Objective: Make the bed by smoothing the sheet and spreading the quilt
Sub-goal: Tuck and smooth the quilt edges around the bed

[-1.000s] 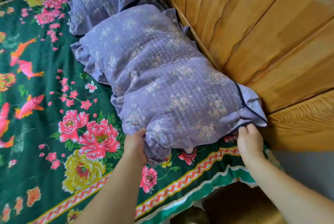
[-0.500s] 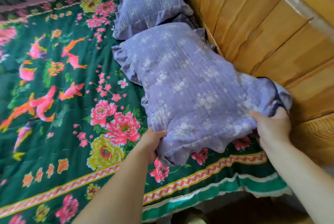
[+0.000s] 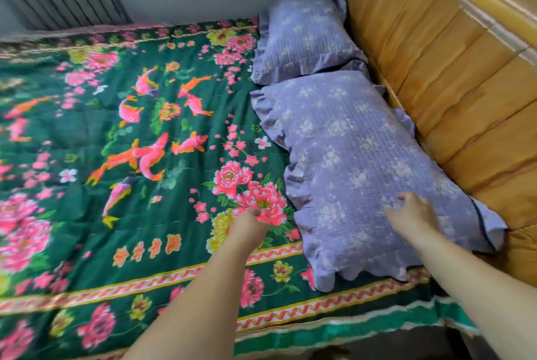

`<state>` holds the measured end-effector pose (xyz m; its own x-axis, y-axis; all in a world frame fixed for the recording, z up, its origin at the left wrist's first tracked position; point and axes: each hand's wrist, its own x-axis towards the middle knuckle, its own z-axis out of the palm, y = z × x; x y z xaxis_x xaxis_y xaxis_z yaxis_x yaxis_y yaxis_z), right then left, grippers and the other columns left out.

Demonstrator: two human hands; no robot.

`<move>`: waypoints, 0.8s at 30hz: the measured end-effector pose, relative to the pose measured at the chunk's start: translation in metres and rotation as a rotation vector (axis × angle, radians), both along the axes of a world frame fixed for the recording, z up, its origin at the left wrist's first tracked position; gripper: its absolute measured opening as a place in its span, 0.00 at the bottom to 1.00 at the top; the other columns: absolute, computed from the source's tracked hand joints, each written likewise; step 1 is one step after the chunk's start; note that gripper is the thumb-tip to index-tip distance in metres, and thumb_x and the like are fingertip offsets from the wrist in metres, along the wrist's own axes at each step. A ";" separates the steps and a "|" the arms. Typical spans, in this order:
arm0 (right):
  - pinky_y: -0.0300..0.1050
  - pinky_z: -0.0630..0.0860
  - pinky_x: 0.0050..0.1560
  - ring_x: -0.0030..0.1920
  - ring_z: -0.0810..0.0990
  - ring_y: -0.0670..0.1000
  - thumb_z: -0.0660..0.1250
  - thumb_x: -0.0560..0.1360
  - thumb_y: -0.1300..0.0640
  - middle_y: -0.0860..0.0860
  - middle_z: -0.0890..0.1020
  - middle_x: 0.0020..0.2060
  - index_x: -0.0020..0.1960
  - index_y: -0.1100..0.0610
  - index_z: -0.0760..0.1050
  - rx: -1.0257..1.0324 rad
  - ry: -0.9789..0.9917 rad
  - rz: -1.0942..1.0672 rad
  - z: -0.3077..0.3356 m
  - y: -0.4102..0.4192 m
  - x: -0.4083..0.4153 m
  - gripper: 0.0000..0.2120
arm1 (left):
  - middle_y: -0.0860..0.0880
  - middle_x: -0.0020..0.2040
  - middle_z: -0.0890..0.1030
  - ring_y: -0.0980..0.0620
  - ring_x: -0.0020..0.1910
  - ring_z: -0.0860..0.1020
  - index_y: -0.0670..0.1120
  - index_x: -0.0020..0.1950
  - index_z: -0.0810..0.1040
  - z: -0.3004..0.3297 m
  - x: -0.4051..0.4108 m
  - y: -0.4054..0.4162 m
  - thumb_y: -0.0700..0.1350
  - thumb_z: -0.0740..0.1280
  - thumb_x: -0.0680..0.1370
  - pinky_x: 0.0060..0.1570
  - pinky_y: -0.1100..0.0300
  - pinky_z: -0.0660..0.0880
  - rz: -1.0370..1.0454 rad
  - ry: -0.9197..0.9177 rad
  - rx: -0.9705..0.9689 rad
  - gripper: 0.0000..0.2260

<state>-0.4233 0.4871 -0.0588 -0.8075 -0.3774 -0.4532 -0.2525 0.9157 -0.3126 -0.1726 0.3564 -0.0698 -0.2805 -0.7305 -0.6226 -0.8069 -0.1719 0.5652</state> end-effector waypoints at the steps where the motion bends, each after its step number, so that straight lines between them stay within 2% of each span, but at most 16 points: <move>1: 0.53 0.71 0.58 0.62 0.72 0.61 0.66 0.77 0.54 0.59 0.67 0.68 0.71 0.57 0.64 -0.034 -0.027 0.049 0.003 -0.016 0.028 0.25 | 0.43 0.60 0.77 0.50 0.41 0.74 0.45 0.70 0.68 0.006 0.026 -0.004 0.44 0.62 0.79 0.38 0.60 0.71 0.019 0.007 -0.014 0.18; 4: 0.52 0.70 0.60 0.63 0.72 0.62 0.67 0.76 0.56 0.61 0.71 0.66 0.70 0.60 0.65 -0.109 -0.066 0.181 0.009 -0.051 0.104 0.25 | 0.44 0.63 0.76 0.49 0.47 0.74 0.46 0.69 0.70 0.017 0.088 -0.013 0.44 0.62 0.79 0.47 0.60 0.70 0.049 0.010 -0.026 0.18; 7: 0.49 0.73 0.53 0.58 0.77 0.61 0.67 0.75 0.57 0.61 0.76 0.60 0.66 0.61 0.69 -0.118 -0.109 0.353 0.007 -0.088 0.196 0.22 | 0.44 0.63 0.77 0.46 0.56 0.76 0.45 0.69 0.71 0.030 0.177 -0.020 0.45 0.62 0.78 0.55 0.57 0.72 0.132 -0.045 -0.040 0.19; 9: 0.48 0.73 0.51 0.58 0.77 0.60 0.67 0.75 0.55 0.59 0.76 0.62 0.69 0.59 0.66 -0.116 -0.148 0.441 0.007 -0.105 0.241 0.25 | 0.44 0.59 0.78 0.46 0.53 0.77 0.46 0.68 0.73 0.034 0.223 -0.023 0.46 0.62 0.78 0.54 0.58 0.72 0.192 -0.086 -0.060 0.18; 12: 0.46 0.73 0.49 0.54 0.78 0.56 0.66 0.76 0.55 0.57 0.73 0.65 0.72 0.58 0.63 -0.102 -0.206 0.572 0.006 -0.133 0.309 0.27 | 0.44 0.63 0.77 0.45 0.59 0.76 0.46 0.67 0.72 0.040 0.299 -0.027 0.44 0.63 0.78 0.55 0.59 0.71 0.311 -0.110 -0.068 0.17; 14: 0.43 0.71 0.46 0.51 0.77 0.54 0.66 0.76 0.56 0.56 0.73 0.65 0.72 0.58 0.63 -0.107 -0.232 0.640 0.005 -0.149 0.344 0.26 | 0.43 0.63 0.77 0.45 0.57 0.77 0.45 0.66 0.73 0.043 0.336 -0.027 0.43 0.64 0.78 0.52 0.57 0.73 0.411 -0.087 -0.065 0.16; 16: 0.44 0.72 0.52 0.59 0.76 0.55 0.66 0.75 0.56 0.56 0.73 0.66 0.72 0.57 0.64 -0.099 -0.232 0.701 0.002 -0.165 0.372 0.27 | 0.42 0.62 0.77 0.44 0.55 0.77 0.46 0.66 0.73 0.045 0.365 -0.027 0.44 0.64 0.78 0.50 0.56 0.75 0.490 -0.067 -0.062 0.16; 18: 0.45 0.71 0.59 0.63 0.74 0.56 0.66 0.75 0.55 0.56 0.73 0.66 0.72 0.57 0.64 -0.083 -0.224 0.755 0.000 -0.181 0.401 0.27 | 0.42 0.61 0.78 0.43 0.55 0.78 0.46 0.65 0.74 0.045 0.390 -0.027 0.45 0.65 0.77 0.53 0.54 0.75 0.559 -0.052 -0.065 0.16; 24: 0.47 0.71 0.60 0.62 0.75 0.56 0.64 0.76 0.52 0.55 0.74 0.65 0.71 0.56 0.65 -0.014 -0.264 0.876 -0.022 -0.215 0.471 0.25 | 0.47 0.56 0.76 0.46 0.54 0.77 0.47 0.66 0.73 0.041 0.450 -0.033 0.45 0.63 0.79 0.55 0.55 0.73 0.655 -0.044 -0.022 0.15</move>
<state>0.0478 0.2722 -0.0812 -0.1003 -0.8130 -0.5735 -0.7738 0.4261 -0.4687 0.2769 0.3232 -0.0283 0.2523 -0.7541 -0.6064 -0.5614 -0.6245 0.5430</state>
